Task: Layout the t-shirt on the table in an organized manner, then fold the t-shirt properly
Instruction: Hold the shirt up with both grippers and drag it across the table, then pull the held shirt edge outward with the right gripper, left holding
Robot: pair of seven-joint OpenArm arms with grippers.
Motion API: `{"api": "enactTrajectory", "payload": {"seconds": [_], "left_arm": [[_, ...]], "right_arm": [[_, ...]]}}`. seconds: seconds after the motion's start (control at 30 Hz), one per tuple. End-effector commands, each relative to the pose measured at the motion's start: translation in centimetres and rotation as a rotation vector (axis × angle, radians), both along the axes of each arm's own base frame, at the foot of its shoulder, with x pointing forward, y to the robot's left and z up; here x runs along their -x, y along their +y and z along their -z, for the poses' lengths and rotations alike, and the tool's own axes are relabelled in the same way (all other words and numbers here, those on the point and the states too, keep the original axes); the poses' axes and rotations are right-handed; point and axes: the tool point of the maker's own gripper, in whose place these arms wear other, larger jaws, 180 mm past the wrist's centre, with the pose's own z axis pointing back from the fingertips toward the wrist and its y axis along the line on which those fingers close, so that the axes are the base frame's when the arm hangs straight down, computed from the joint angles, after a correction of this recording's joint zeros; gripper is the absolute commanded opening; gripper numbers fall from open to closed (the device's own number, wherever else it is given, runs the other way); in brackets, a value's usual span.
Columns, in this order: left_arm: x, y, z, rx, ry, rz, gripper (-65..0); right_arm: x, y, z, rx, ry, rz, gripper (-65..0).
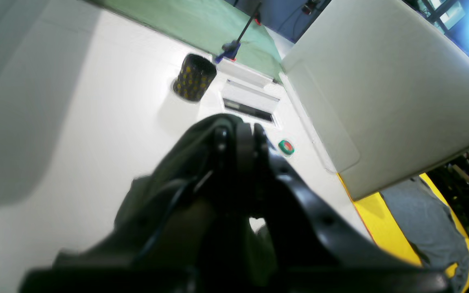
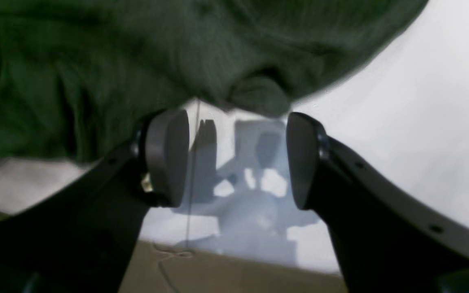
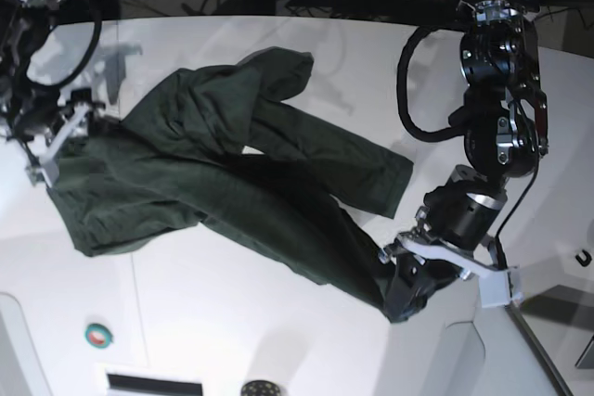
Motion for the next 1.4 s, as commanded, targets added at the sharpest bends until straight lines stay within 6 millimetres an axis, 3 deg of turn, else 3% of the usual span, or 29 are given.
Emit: {"api": "enactTrajectory", "payload": {"seconds": [0.0,0.07,0.17,0.47,0.63,0.73,0.77,0.8,0.87,0.9,0.97,1.1,1.37], "left_arm": [[-0.3,0.2,-1.8,0.01,-0.059,-0.007,-65.0],[-0.3,0.3,-1.8,0.01,-0.059,-0.008,-65.0],[-0.3,0.4,-1.8,0.01,-0.06,-0.013,-65.0],[-0.3,0.0,-1.8,0.014,-0.061,-0.003,-65.0],[-0.3,0.0,-1.7,0.014,-0.058,-0.004,-65.0],[-0.3,0.1,-1.7,0.012,-0.058,-0.006,-65.0],[-0.3,0.1,-1.7,0.012,-0.058,-0.006,-65.0],[-0.3,0.2,-1.8,0.012,-0.059,-0.007,-65.0],[-0.3,0.3,-1.8,0.012,-0.06,-0.012,-65.0],[-0.3,0.3,-1.8,0.012,-0.06,-0.012,-65.0],[-0.3,0.3,-1.8,0.012,-0.06,-0.012,-65.0],[-0.3,0.4,-1.8,0.012,-0.06,-0.013,-65.0],[-0.5,0.2,-2.3,0.013,-0.073,-0.009,-65.0]], "right_arm": [[0.0,1.0,-0.4,-0.016,-0.027,-0.003,-30.3],[1.1,2.5,0.3,-0.048,-0.011,0.002,-30.3],[0.8,4.4,1.4,-0.117,-0.037,0.024,-30.3],[-0.3,6.0,4.8,-0.227,0.022,0.061,-30.3],[-1.4,6.6,5.7,-0.272,-0.006,0.083,-30.6],[-1.1,7.1,6.7,-0.294,0.015,0.094,-31.5],[-1.1,7.1,6.7,-0.296,0.016,0.094,-34.4],[-1.0,7.1,6.7,-0.296,0.017,0.093,-41.1],[-0.8,7.1,6.8,-0.295,0.026,0.093,-59.6],[-0.8,6.8,6.6,-0.287,0.017,0.096,-65.0],[-0.1,5.4,6.2,-0.249,0.02,0.09,-62.4],[0.9,3.3,3.6,-0.147,0.001,0.054,-65.0],[2.6,1.3,-1.1,0.022,0.014,-0.014,-64.7]]}}
